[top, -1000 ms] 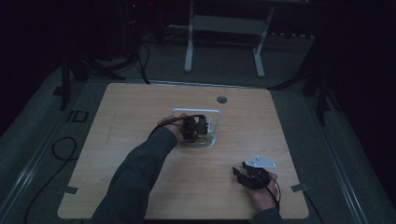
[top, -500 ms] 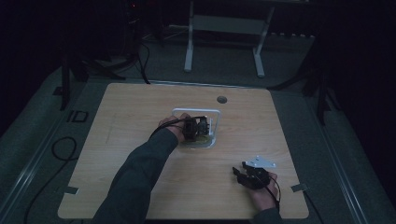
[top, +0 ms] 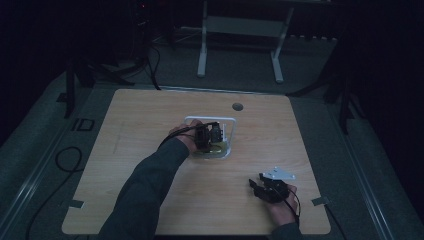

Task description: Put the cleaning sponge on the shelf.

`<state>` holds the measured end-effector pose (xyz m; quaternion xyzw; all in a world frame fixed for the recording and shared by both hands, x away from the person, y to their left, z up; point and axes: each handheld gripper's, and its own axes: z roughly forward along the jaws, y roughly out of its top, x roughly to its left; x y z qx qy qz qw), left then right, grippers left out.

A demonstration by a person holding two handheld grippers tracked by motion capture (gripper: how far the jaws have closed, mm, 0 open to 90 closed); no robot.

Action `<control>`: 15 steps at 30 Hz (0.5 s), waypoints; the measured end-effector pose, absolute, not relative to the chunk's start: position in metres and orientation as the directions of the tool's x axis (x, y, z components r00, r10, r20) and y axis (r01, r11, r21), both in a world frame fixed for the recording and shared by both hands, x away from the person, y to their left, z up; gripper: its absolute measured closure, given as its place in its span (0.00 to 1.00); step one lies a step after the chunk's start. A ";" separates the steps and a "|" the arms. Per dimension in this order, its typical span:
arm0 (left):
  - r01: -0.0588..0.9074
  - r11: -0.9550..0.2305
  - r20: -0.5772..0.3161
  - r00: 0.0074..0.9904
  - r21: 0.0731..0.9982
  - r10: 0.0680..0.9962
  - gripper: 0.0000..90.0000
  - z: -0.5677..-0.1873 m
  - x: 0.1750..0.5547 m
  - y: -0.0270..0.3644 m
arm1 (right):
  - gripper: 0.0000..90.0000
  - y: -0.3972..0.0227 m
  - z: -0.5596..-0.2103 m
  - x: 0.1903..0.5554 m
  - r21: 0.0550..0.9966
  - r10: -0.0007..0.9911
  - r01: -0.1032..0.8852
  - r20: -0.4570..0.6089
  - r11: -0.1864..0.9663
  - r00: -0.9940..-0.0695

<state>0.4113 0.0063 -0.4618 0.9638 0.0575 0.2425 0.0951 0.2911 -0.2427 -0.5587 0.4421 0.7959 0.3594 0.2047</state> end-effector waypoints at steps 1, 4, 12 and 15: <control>0.064 -0.975 0.458 0.875 0.210 0.156 0.62 -0.461 0.410 0.006 | 0.55 -0.243 -0.559 0.291 0.753 0.851 0.557 -0.008 0.351 -0.525; 0.065 -0.974 0.467 0.870 0.216 0.161 0.62 -0.456 0.406 0.007 | 0.55 -0.243 -0.559 0.291 0.753 0.851 0.557 -0.008 0.351 -0.525; 0.072 -0.965 0.437 0.881 0.253 0.180 0.62 -0.444 0.398 0.016 | 0.55 -0.243 -0.559 0.291 0.753 0.851 0.558 -0.007 0.350 -0.524; 0.085 -0.957 0.413 0.889 0.276 0.198 0.62 -0.439 0.395 0.020 | 0.55 -0.243 -0.559 0.291 0.753 0.851 0.557 -0.008 0.351 -0.525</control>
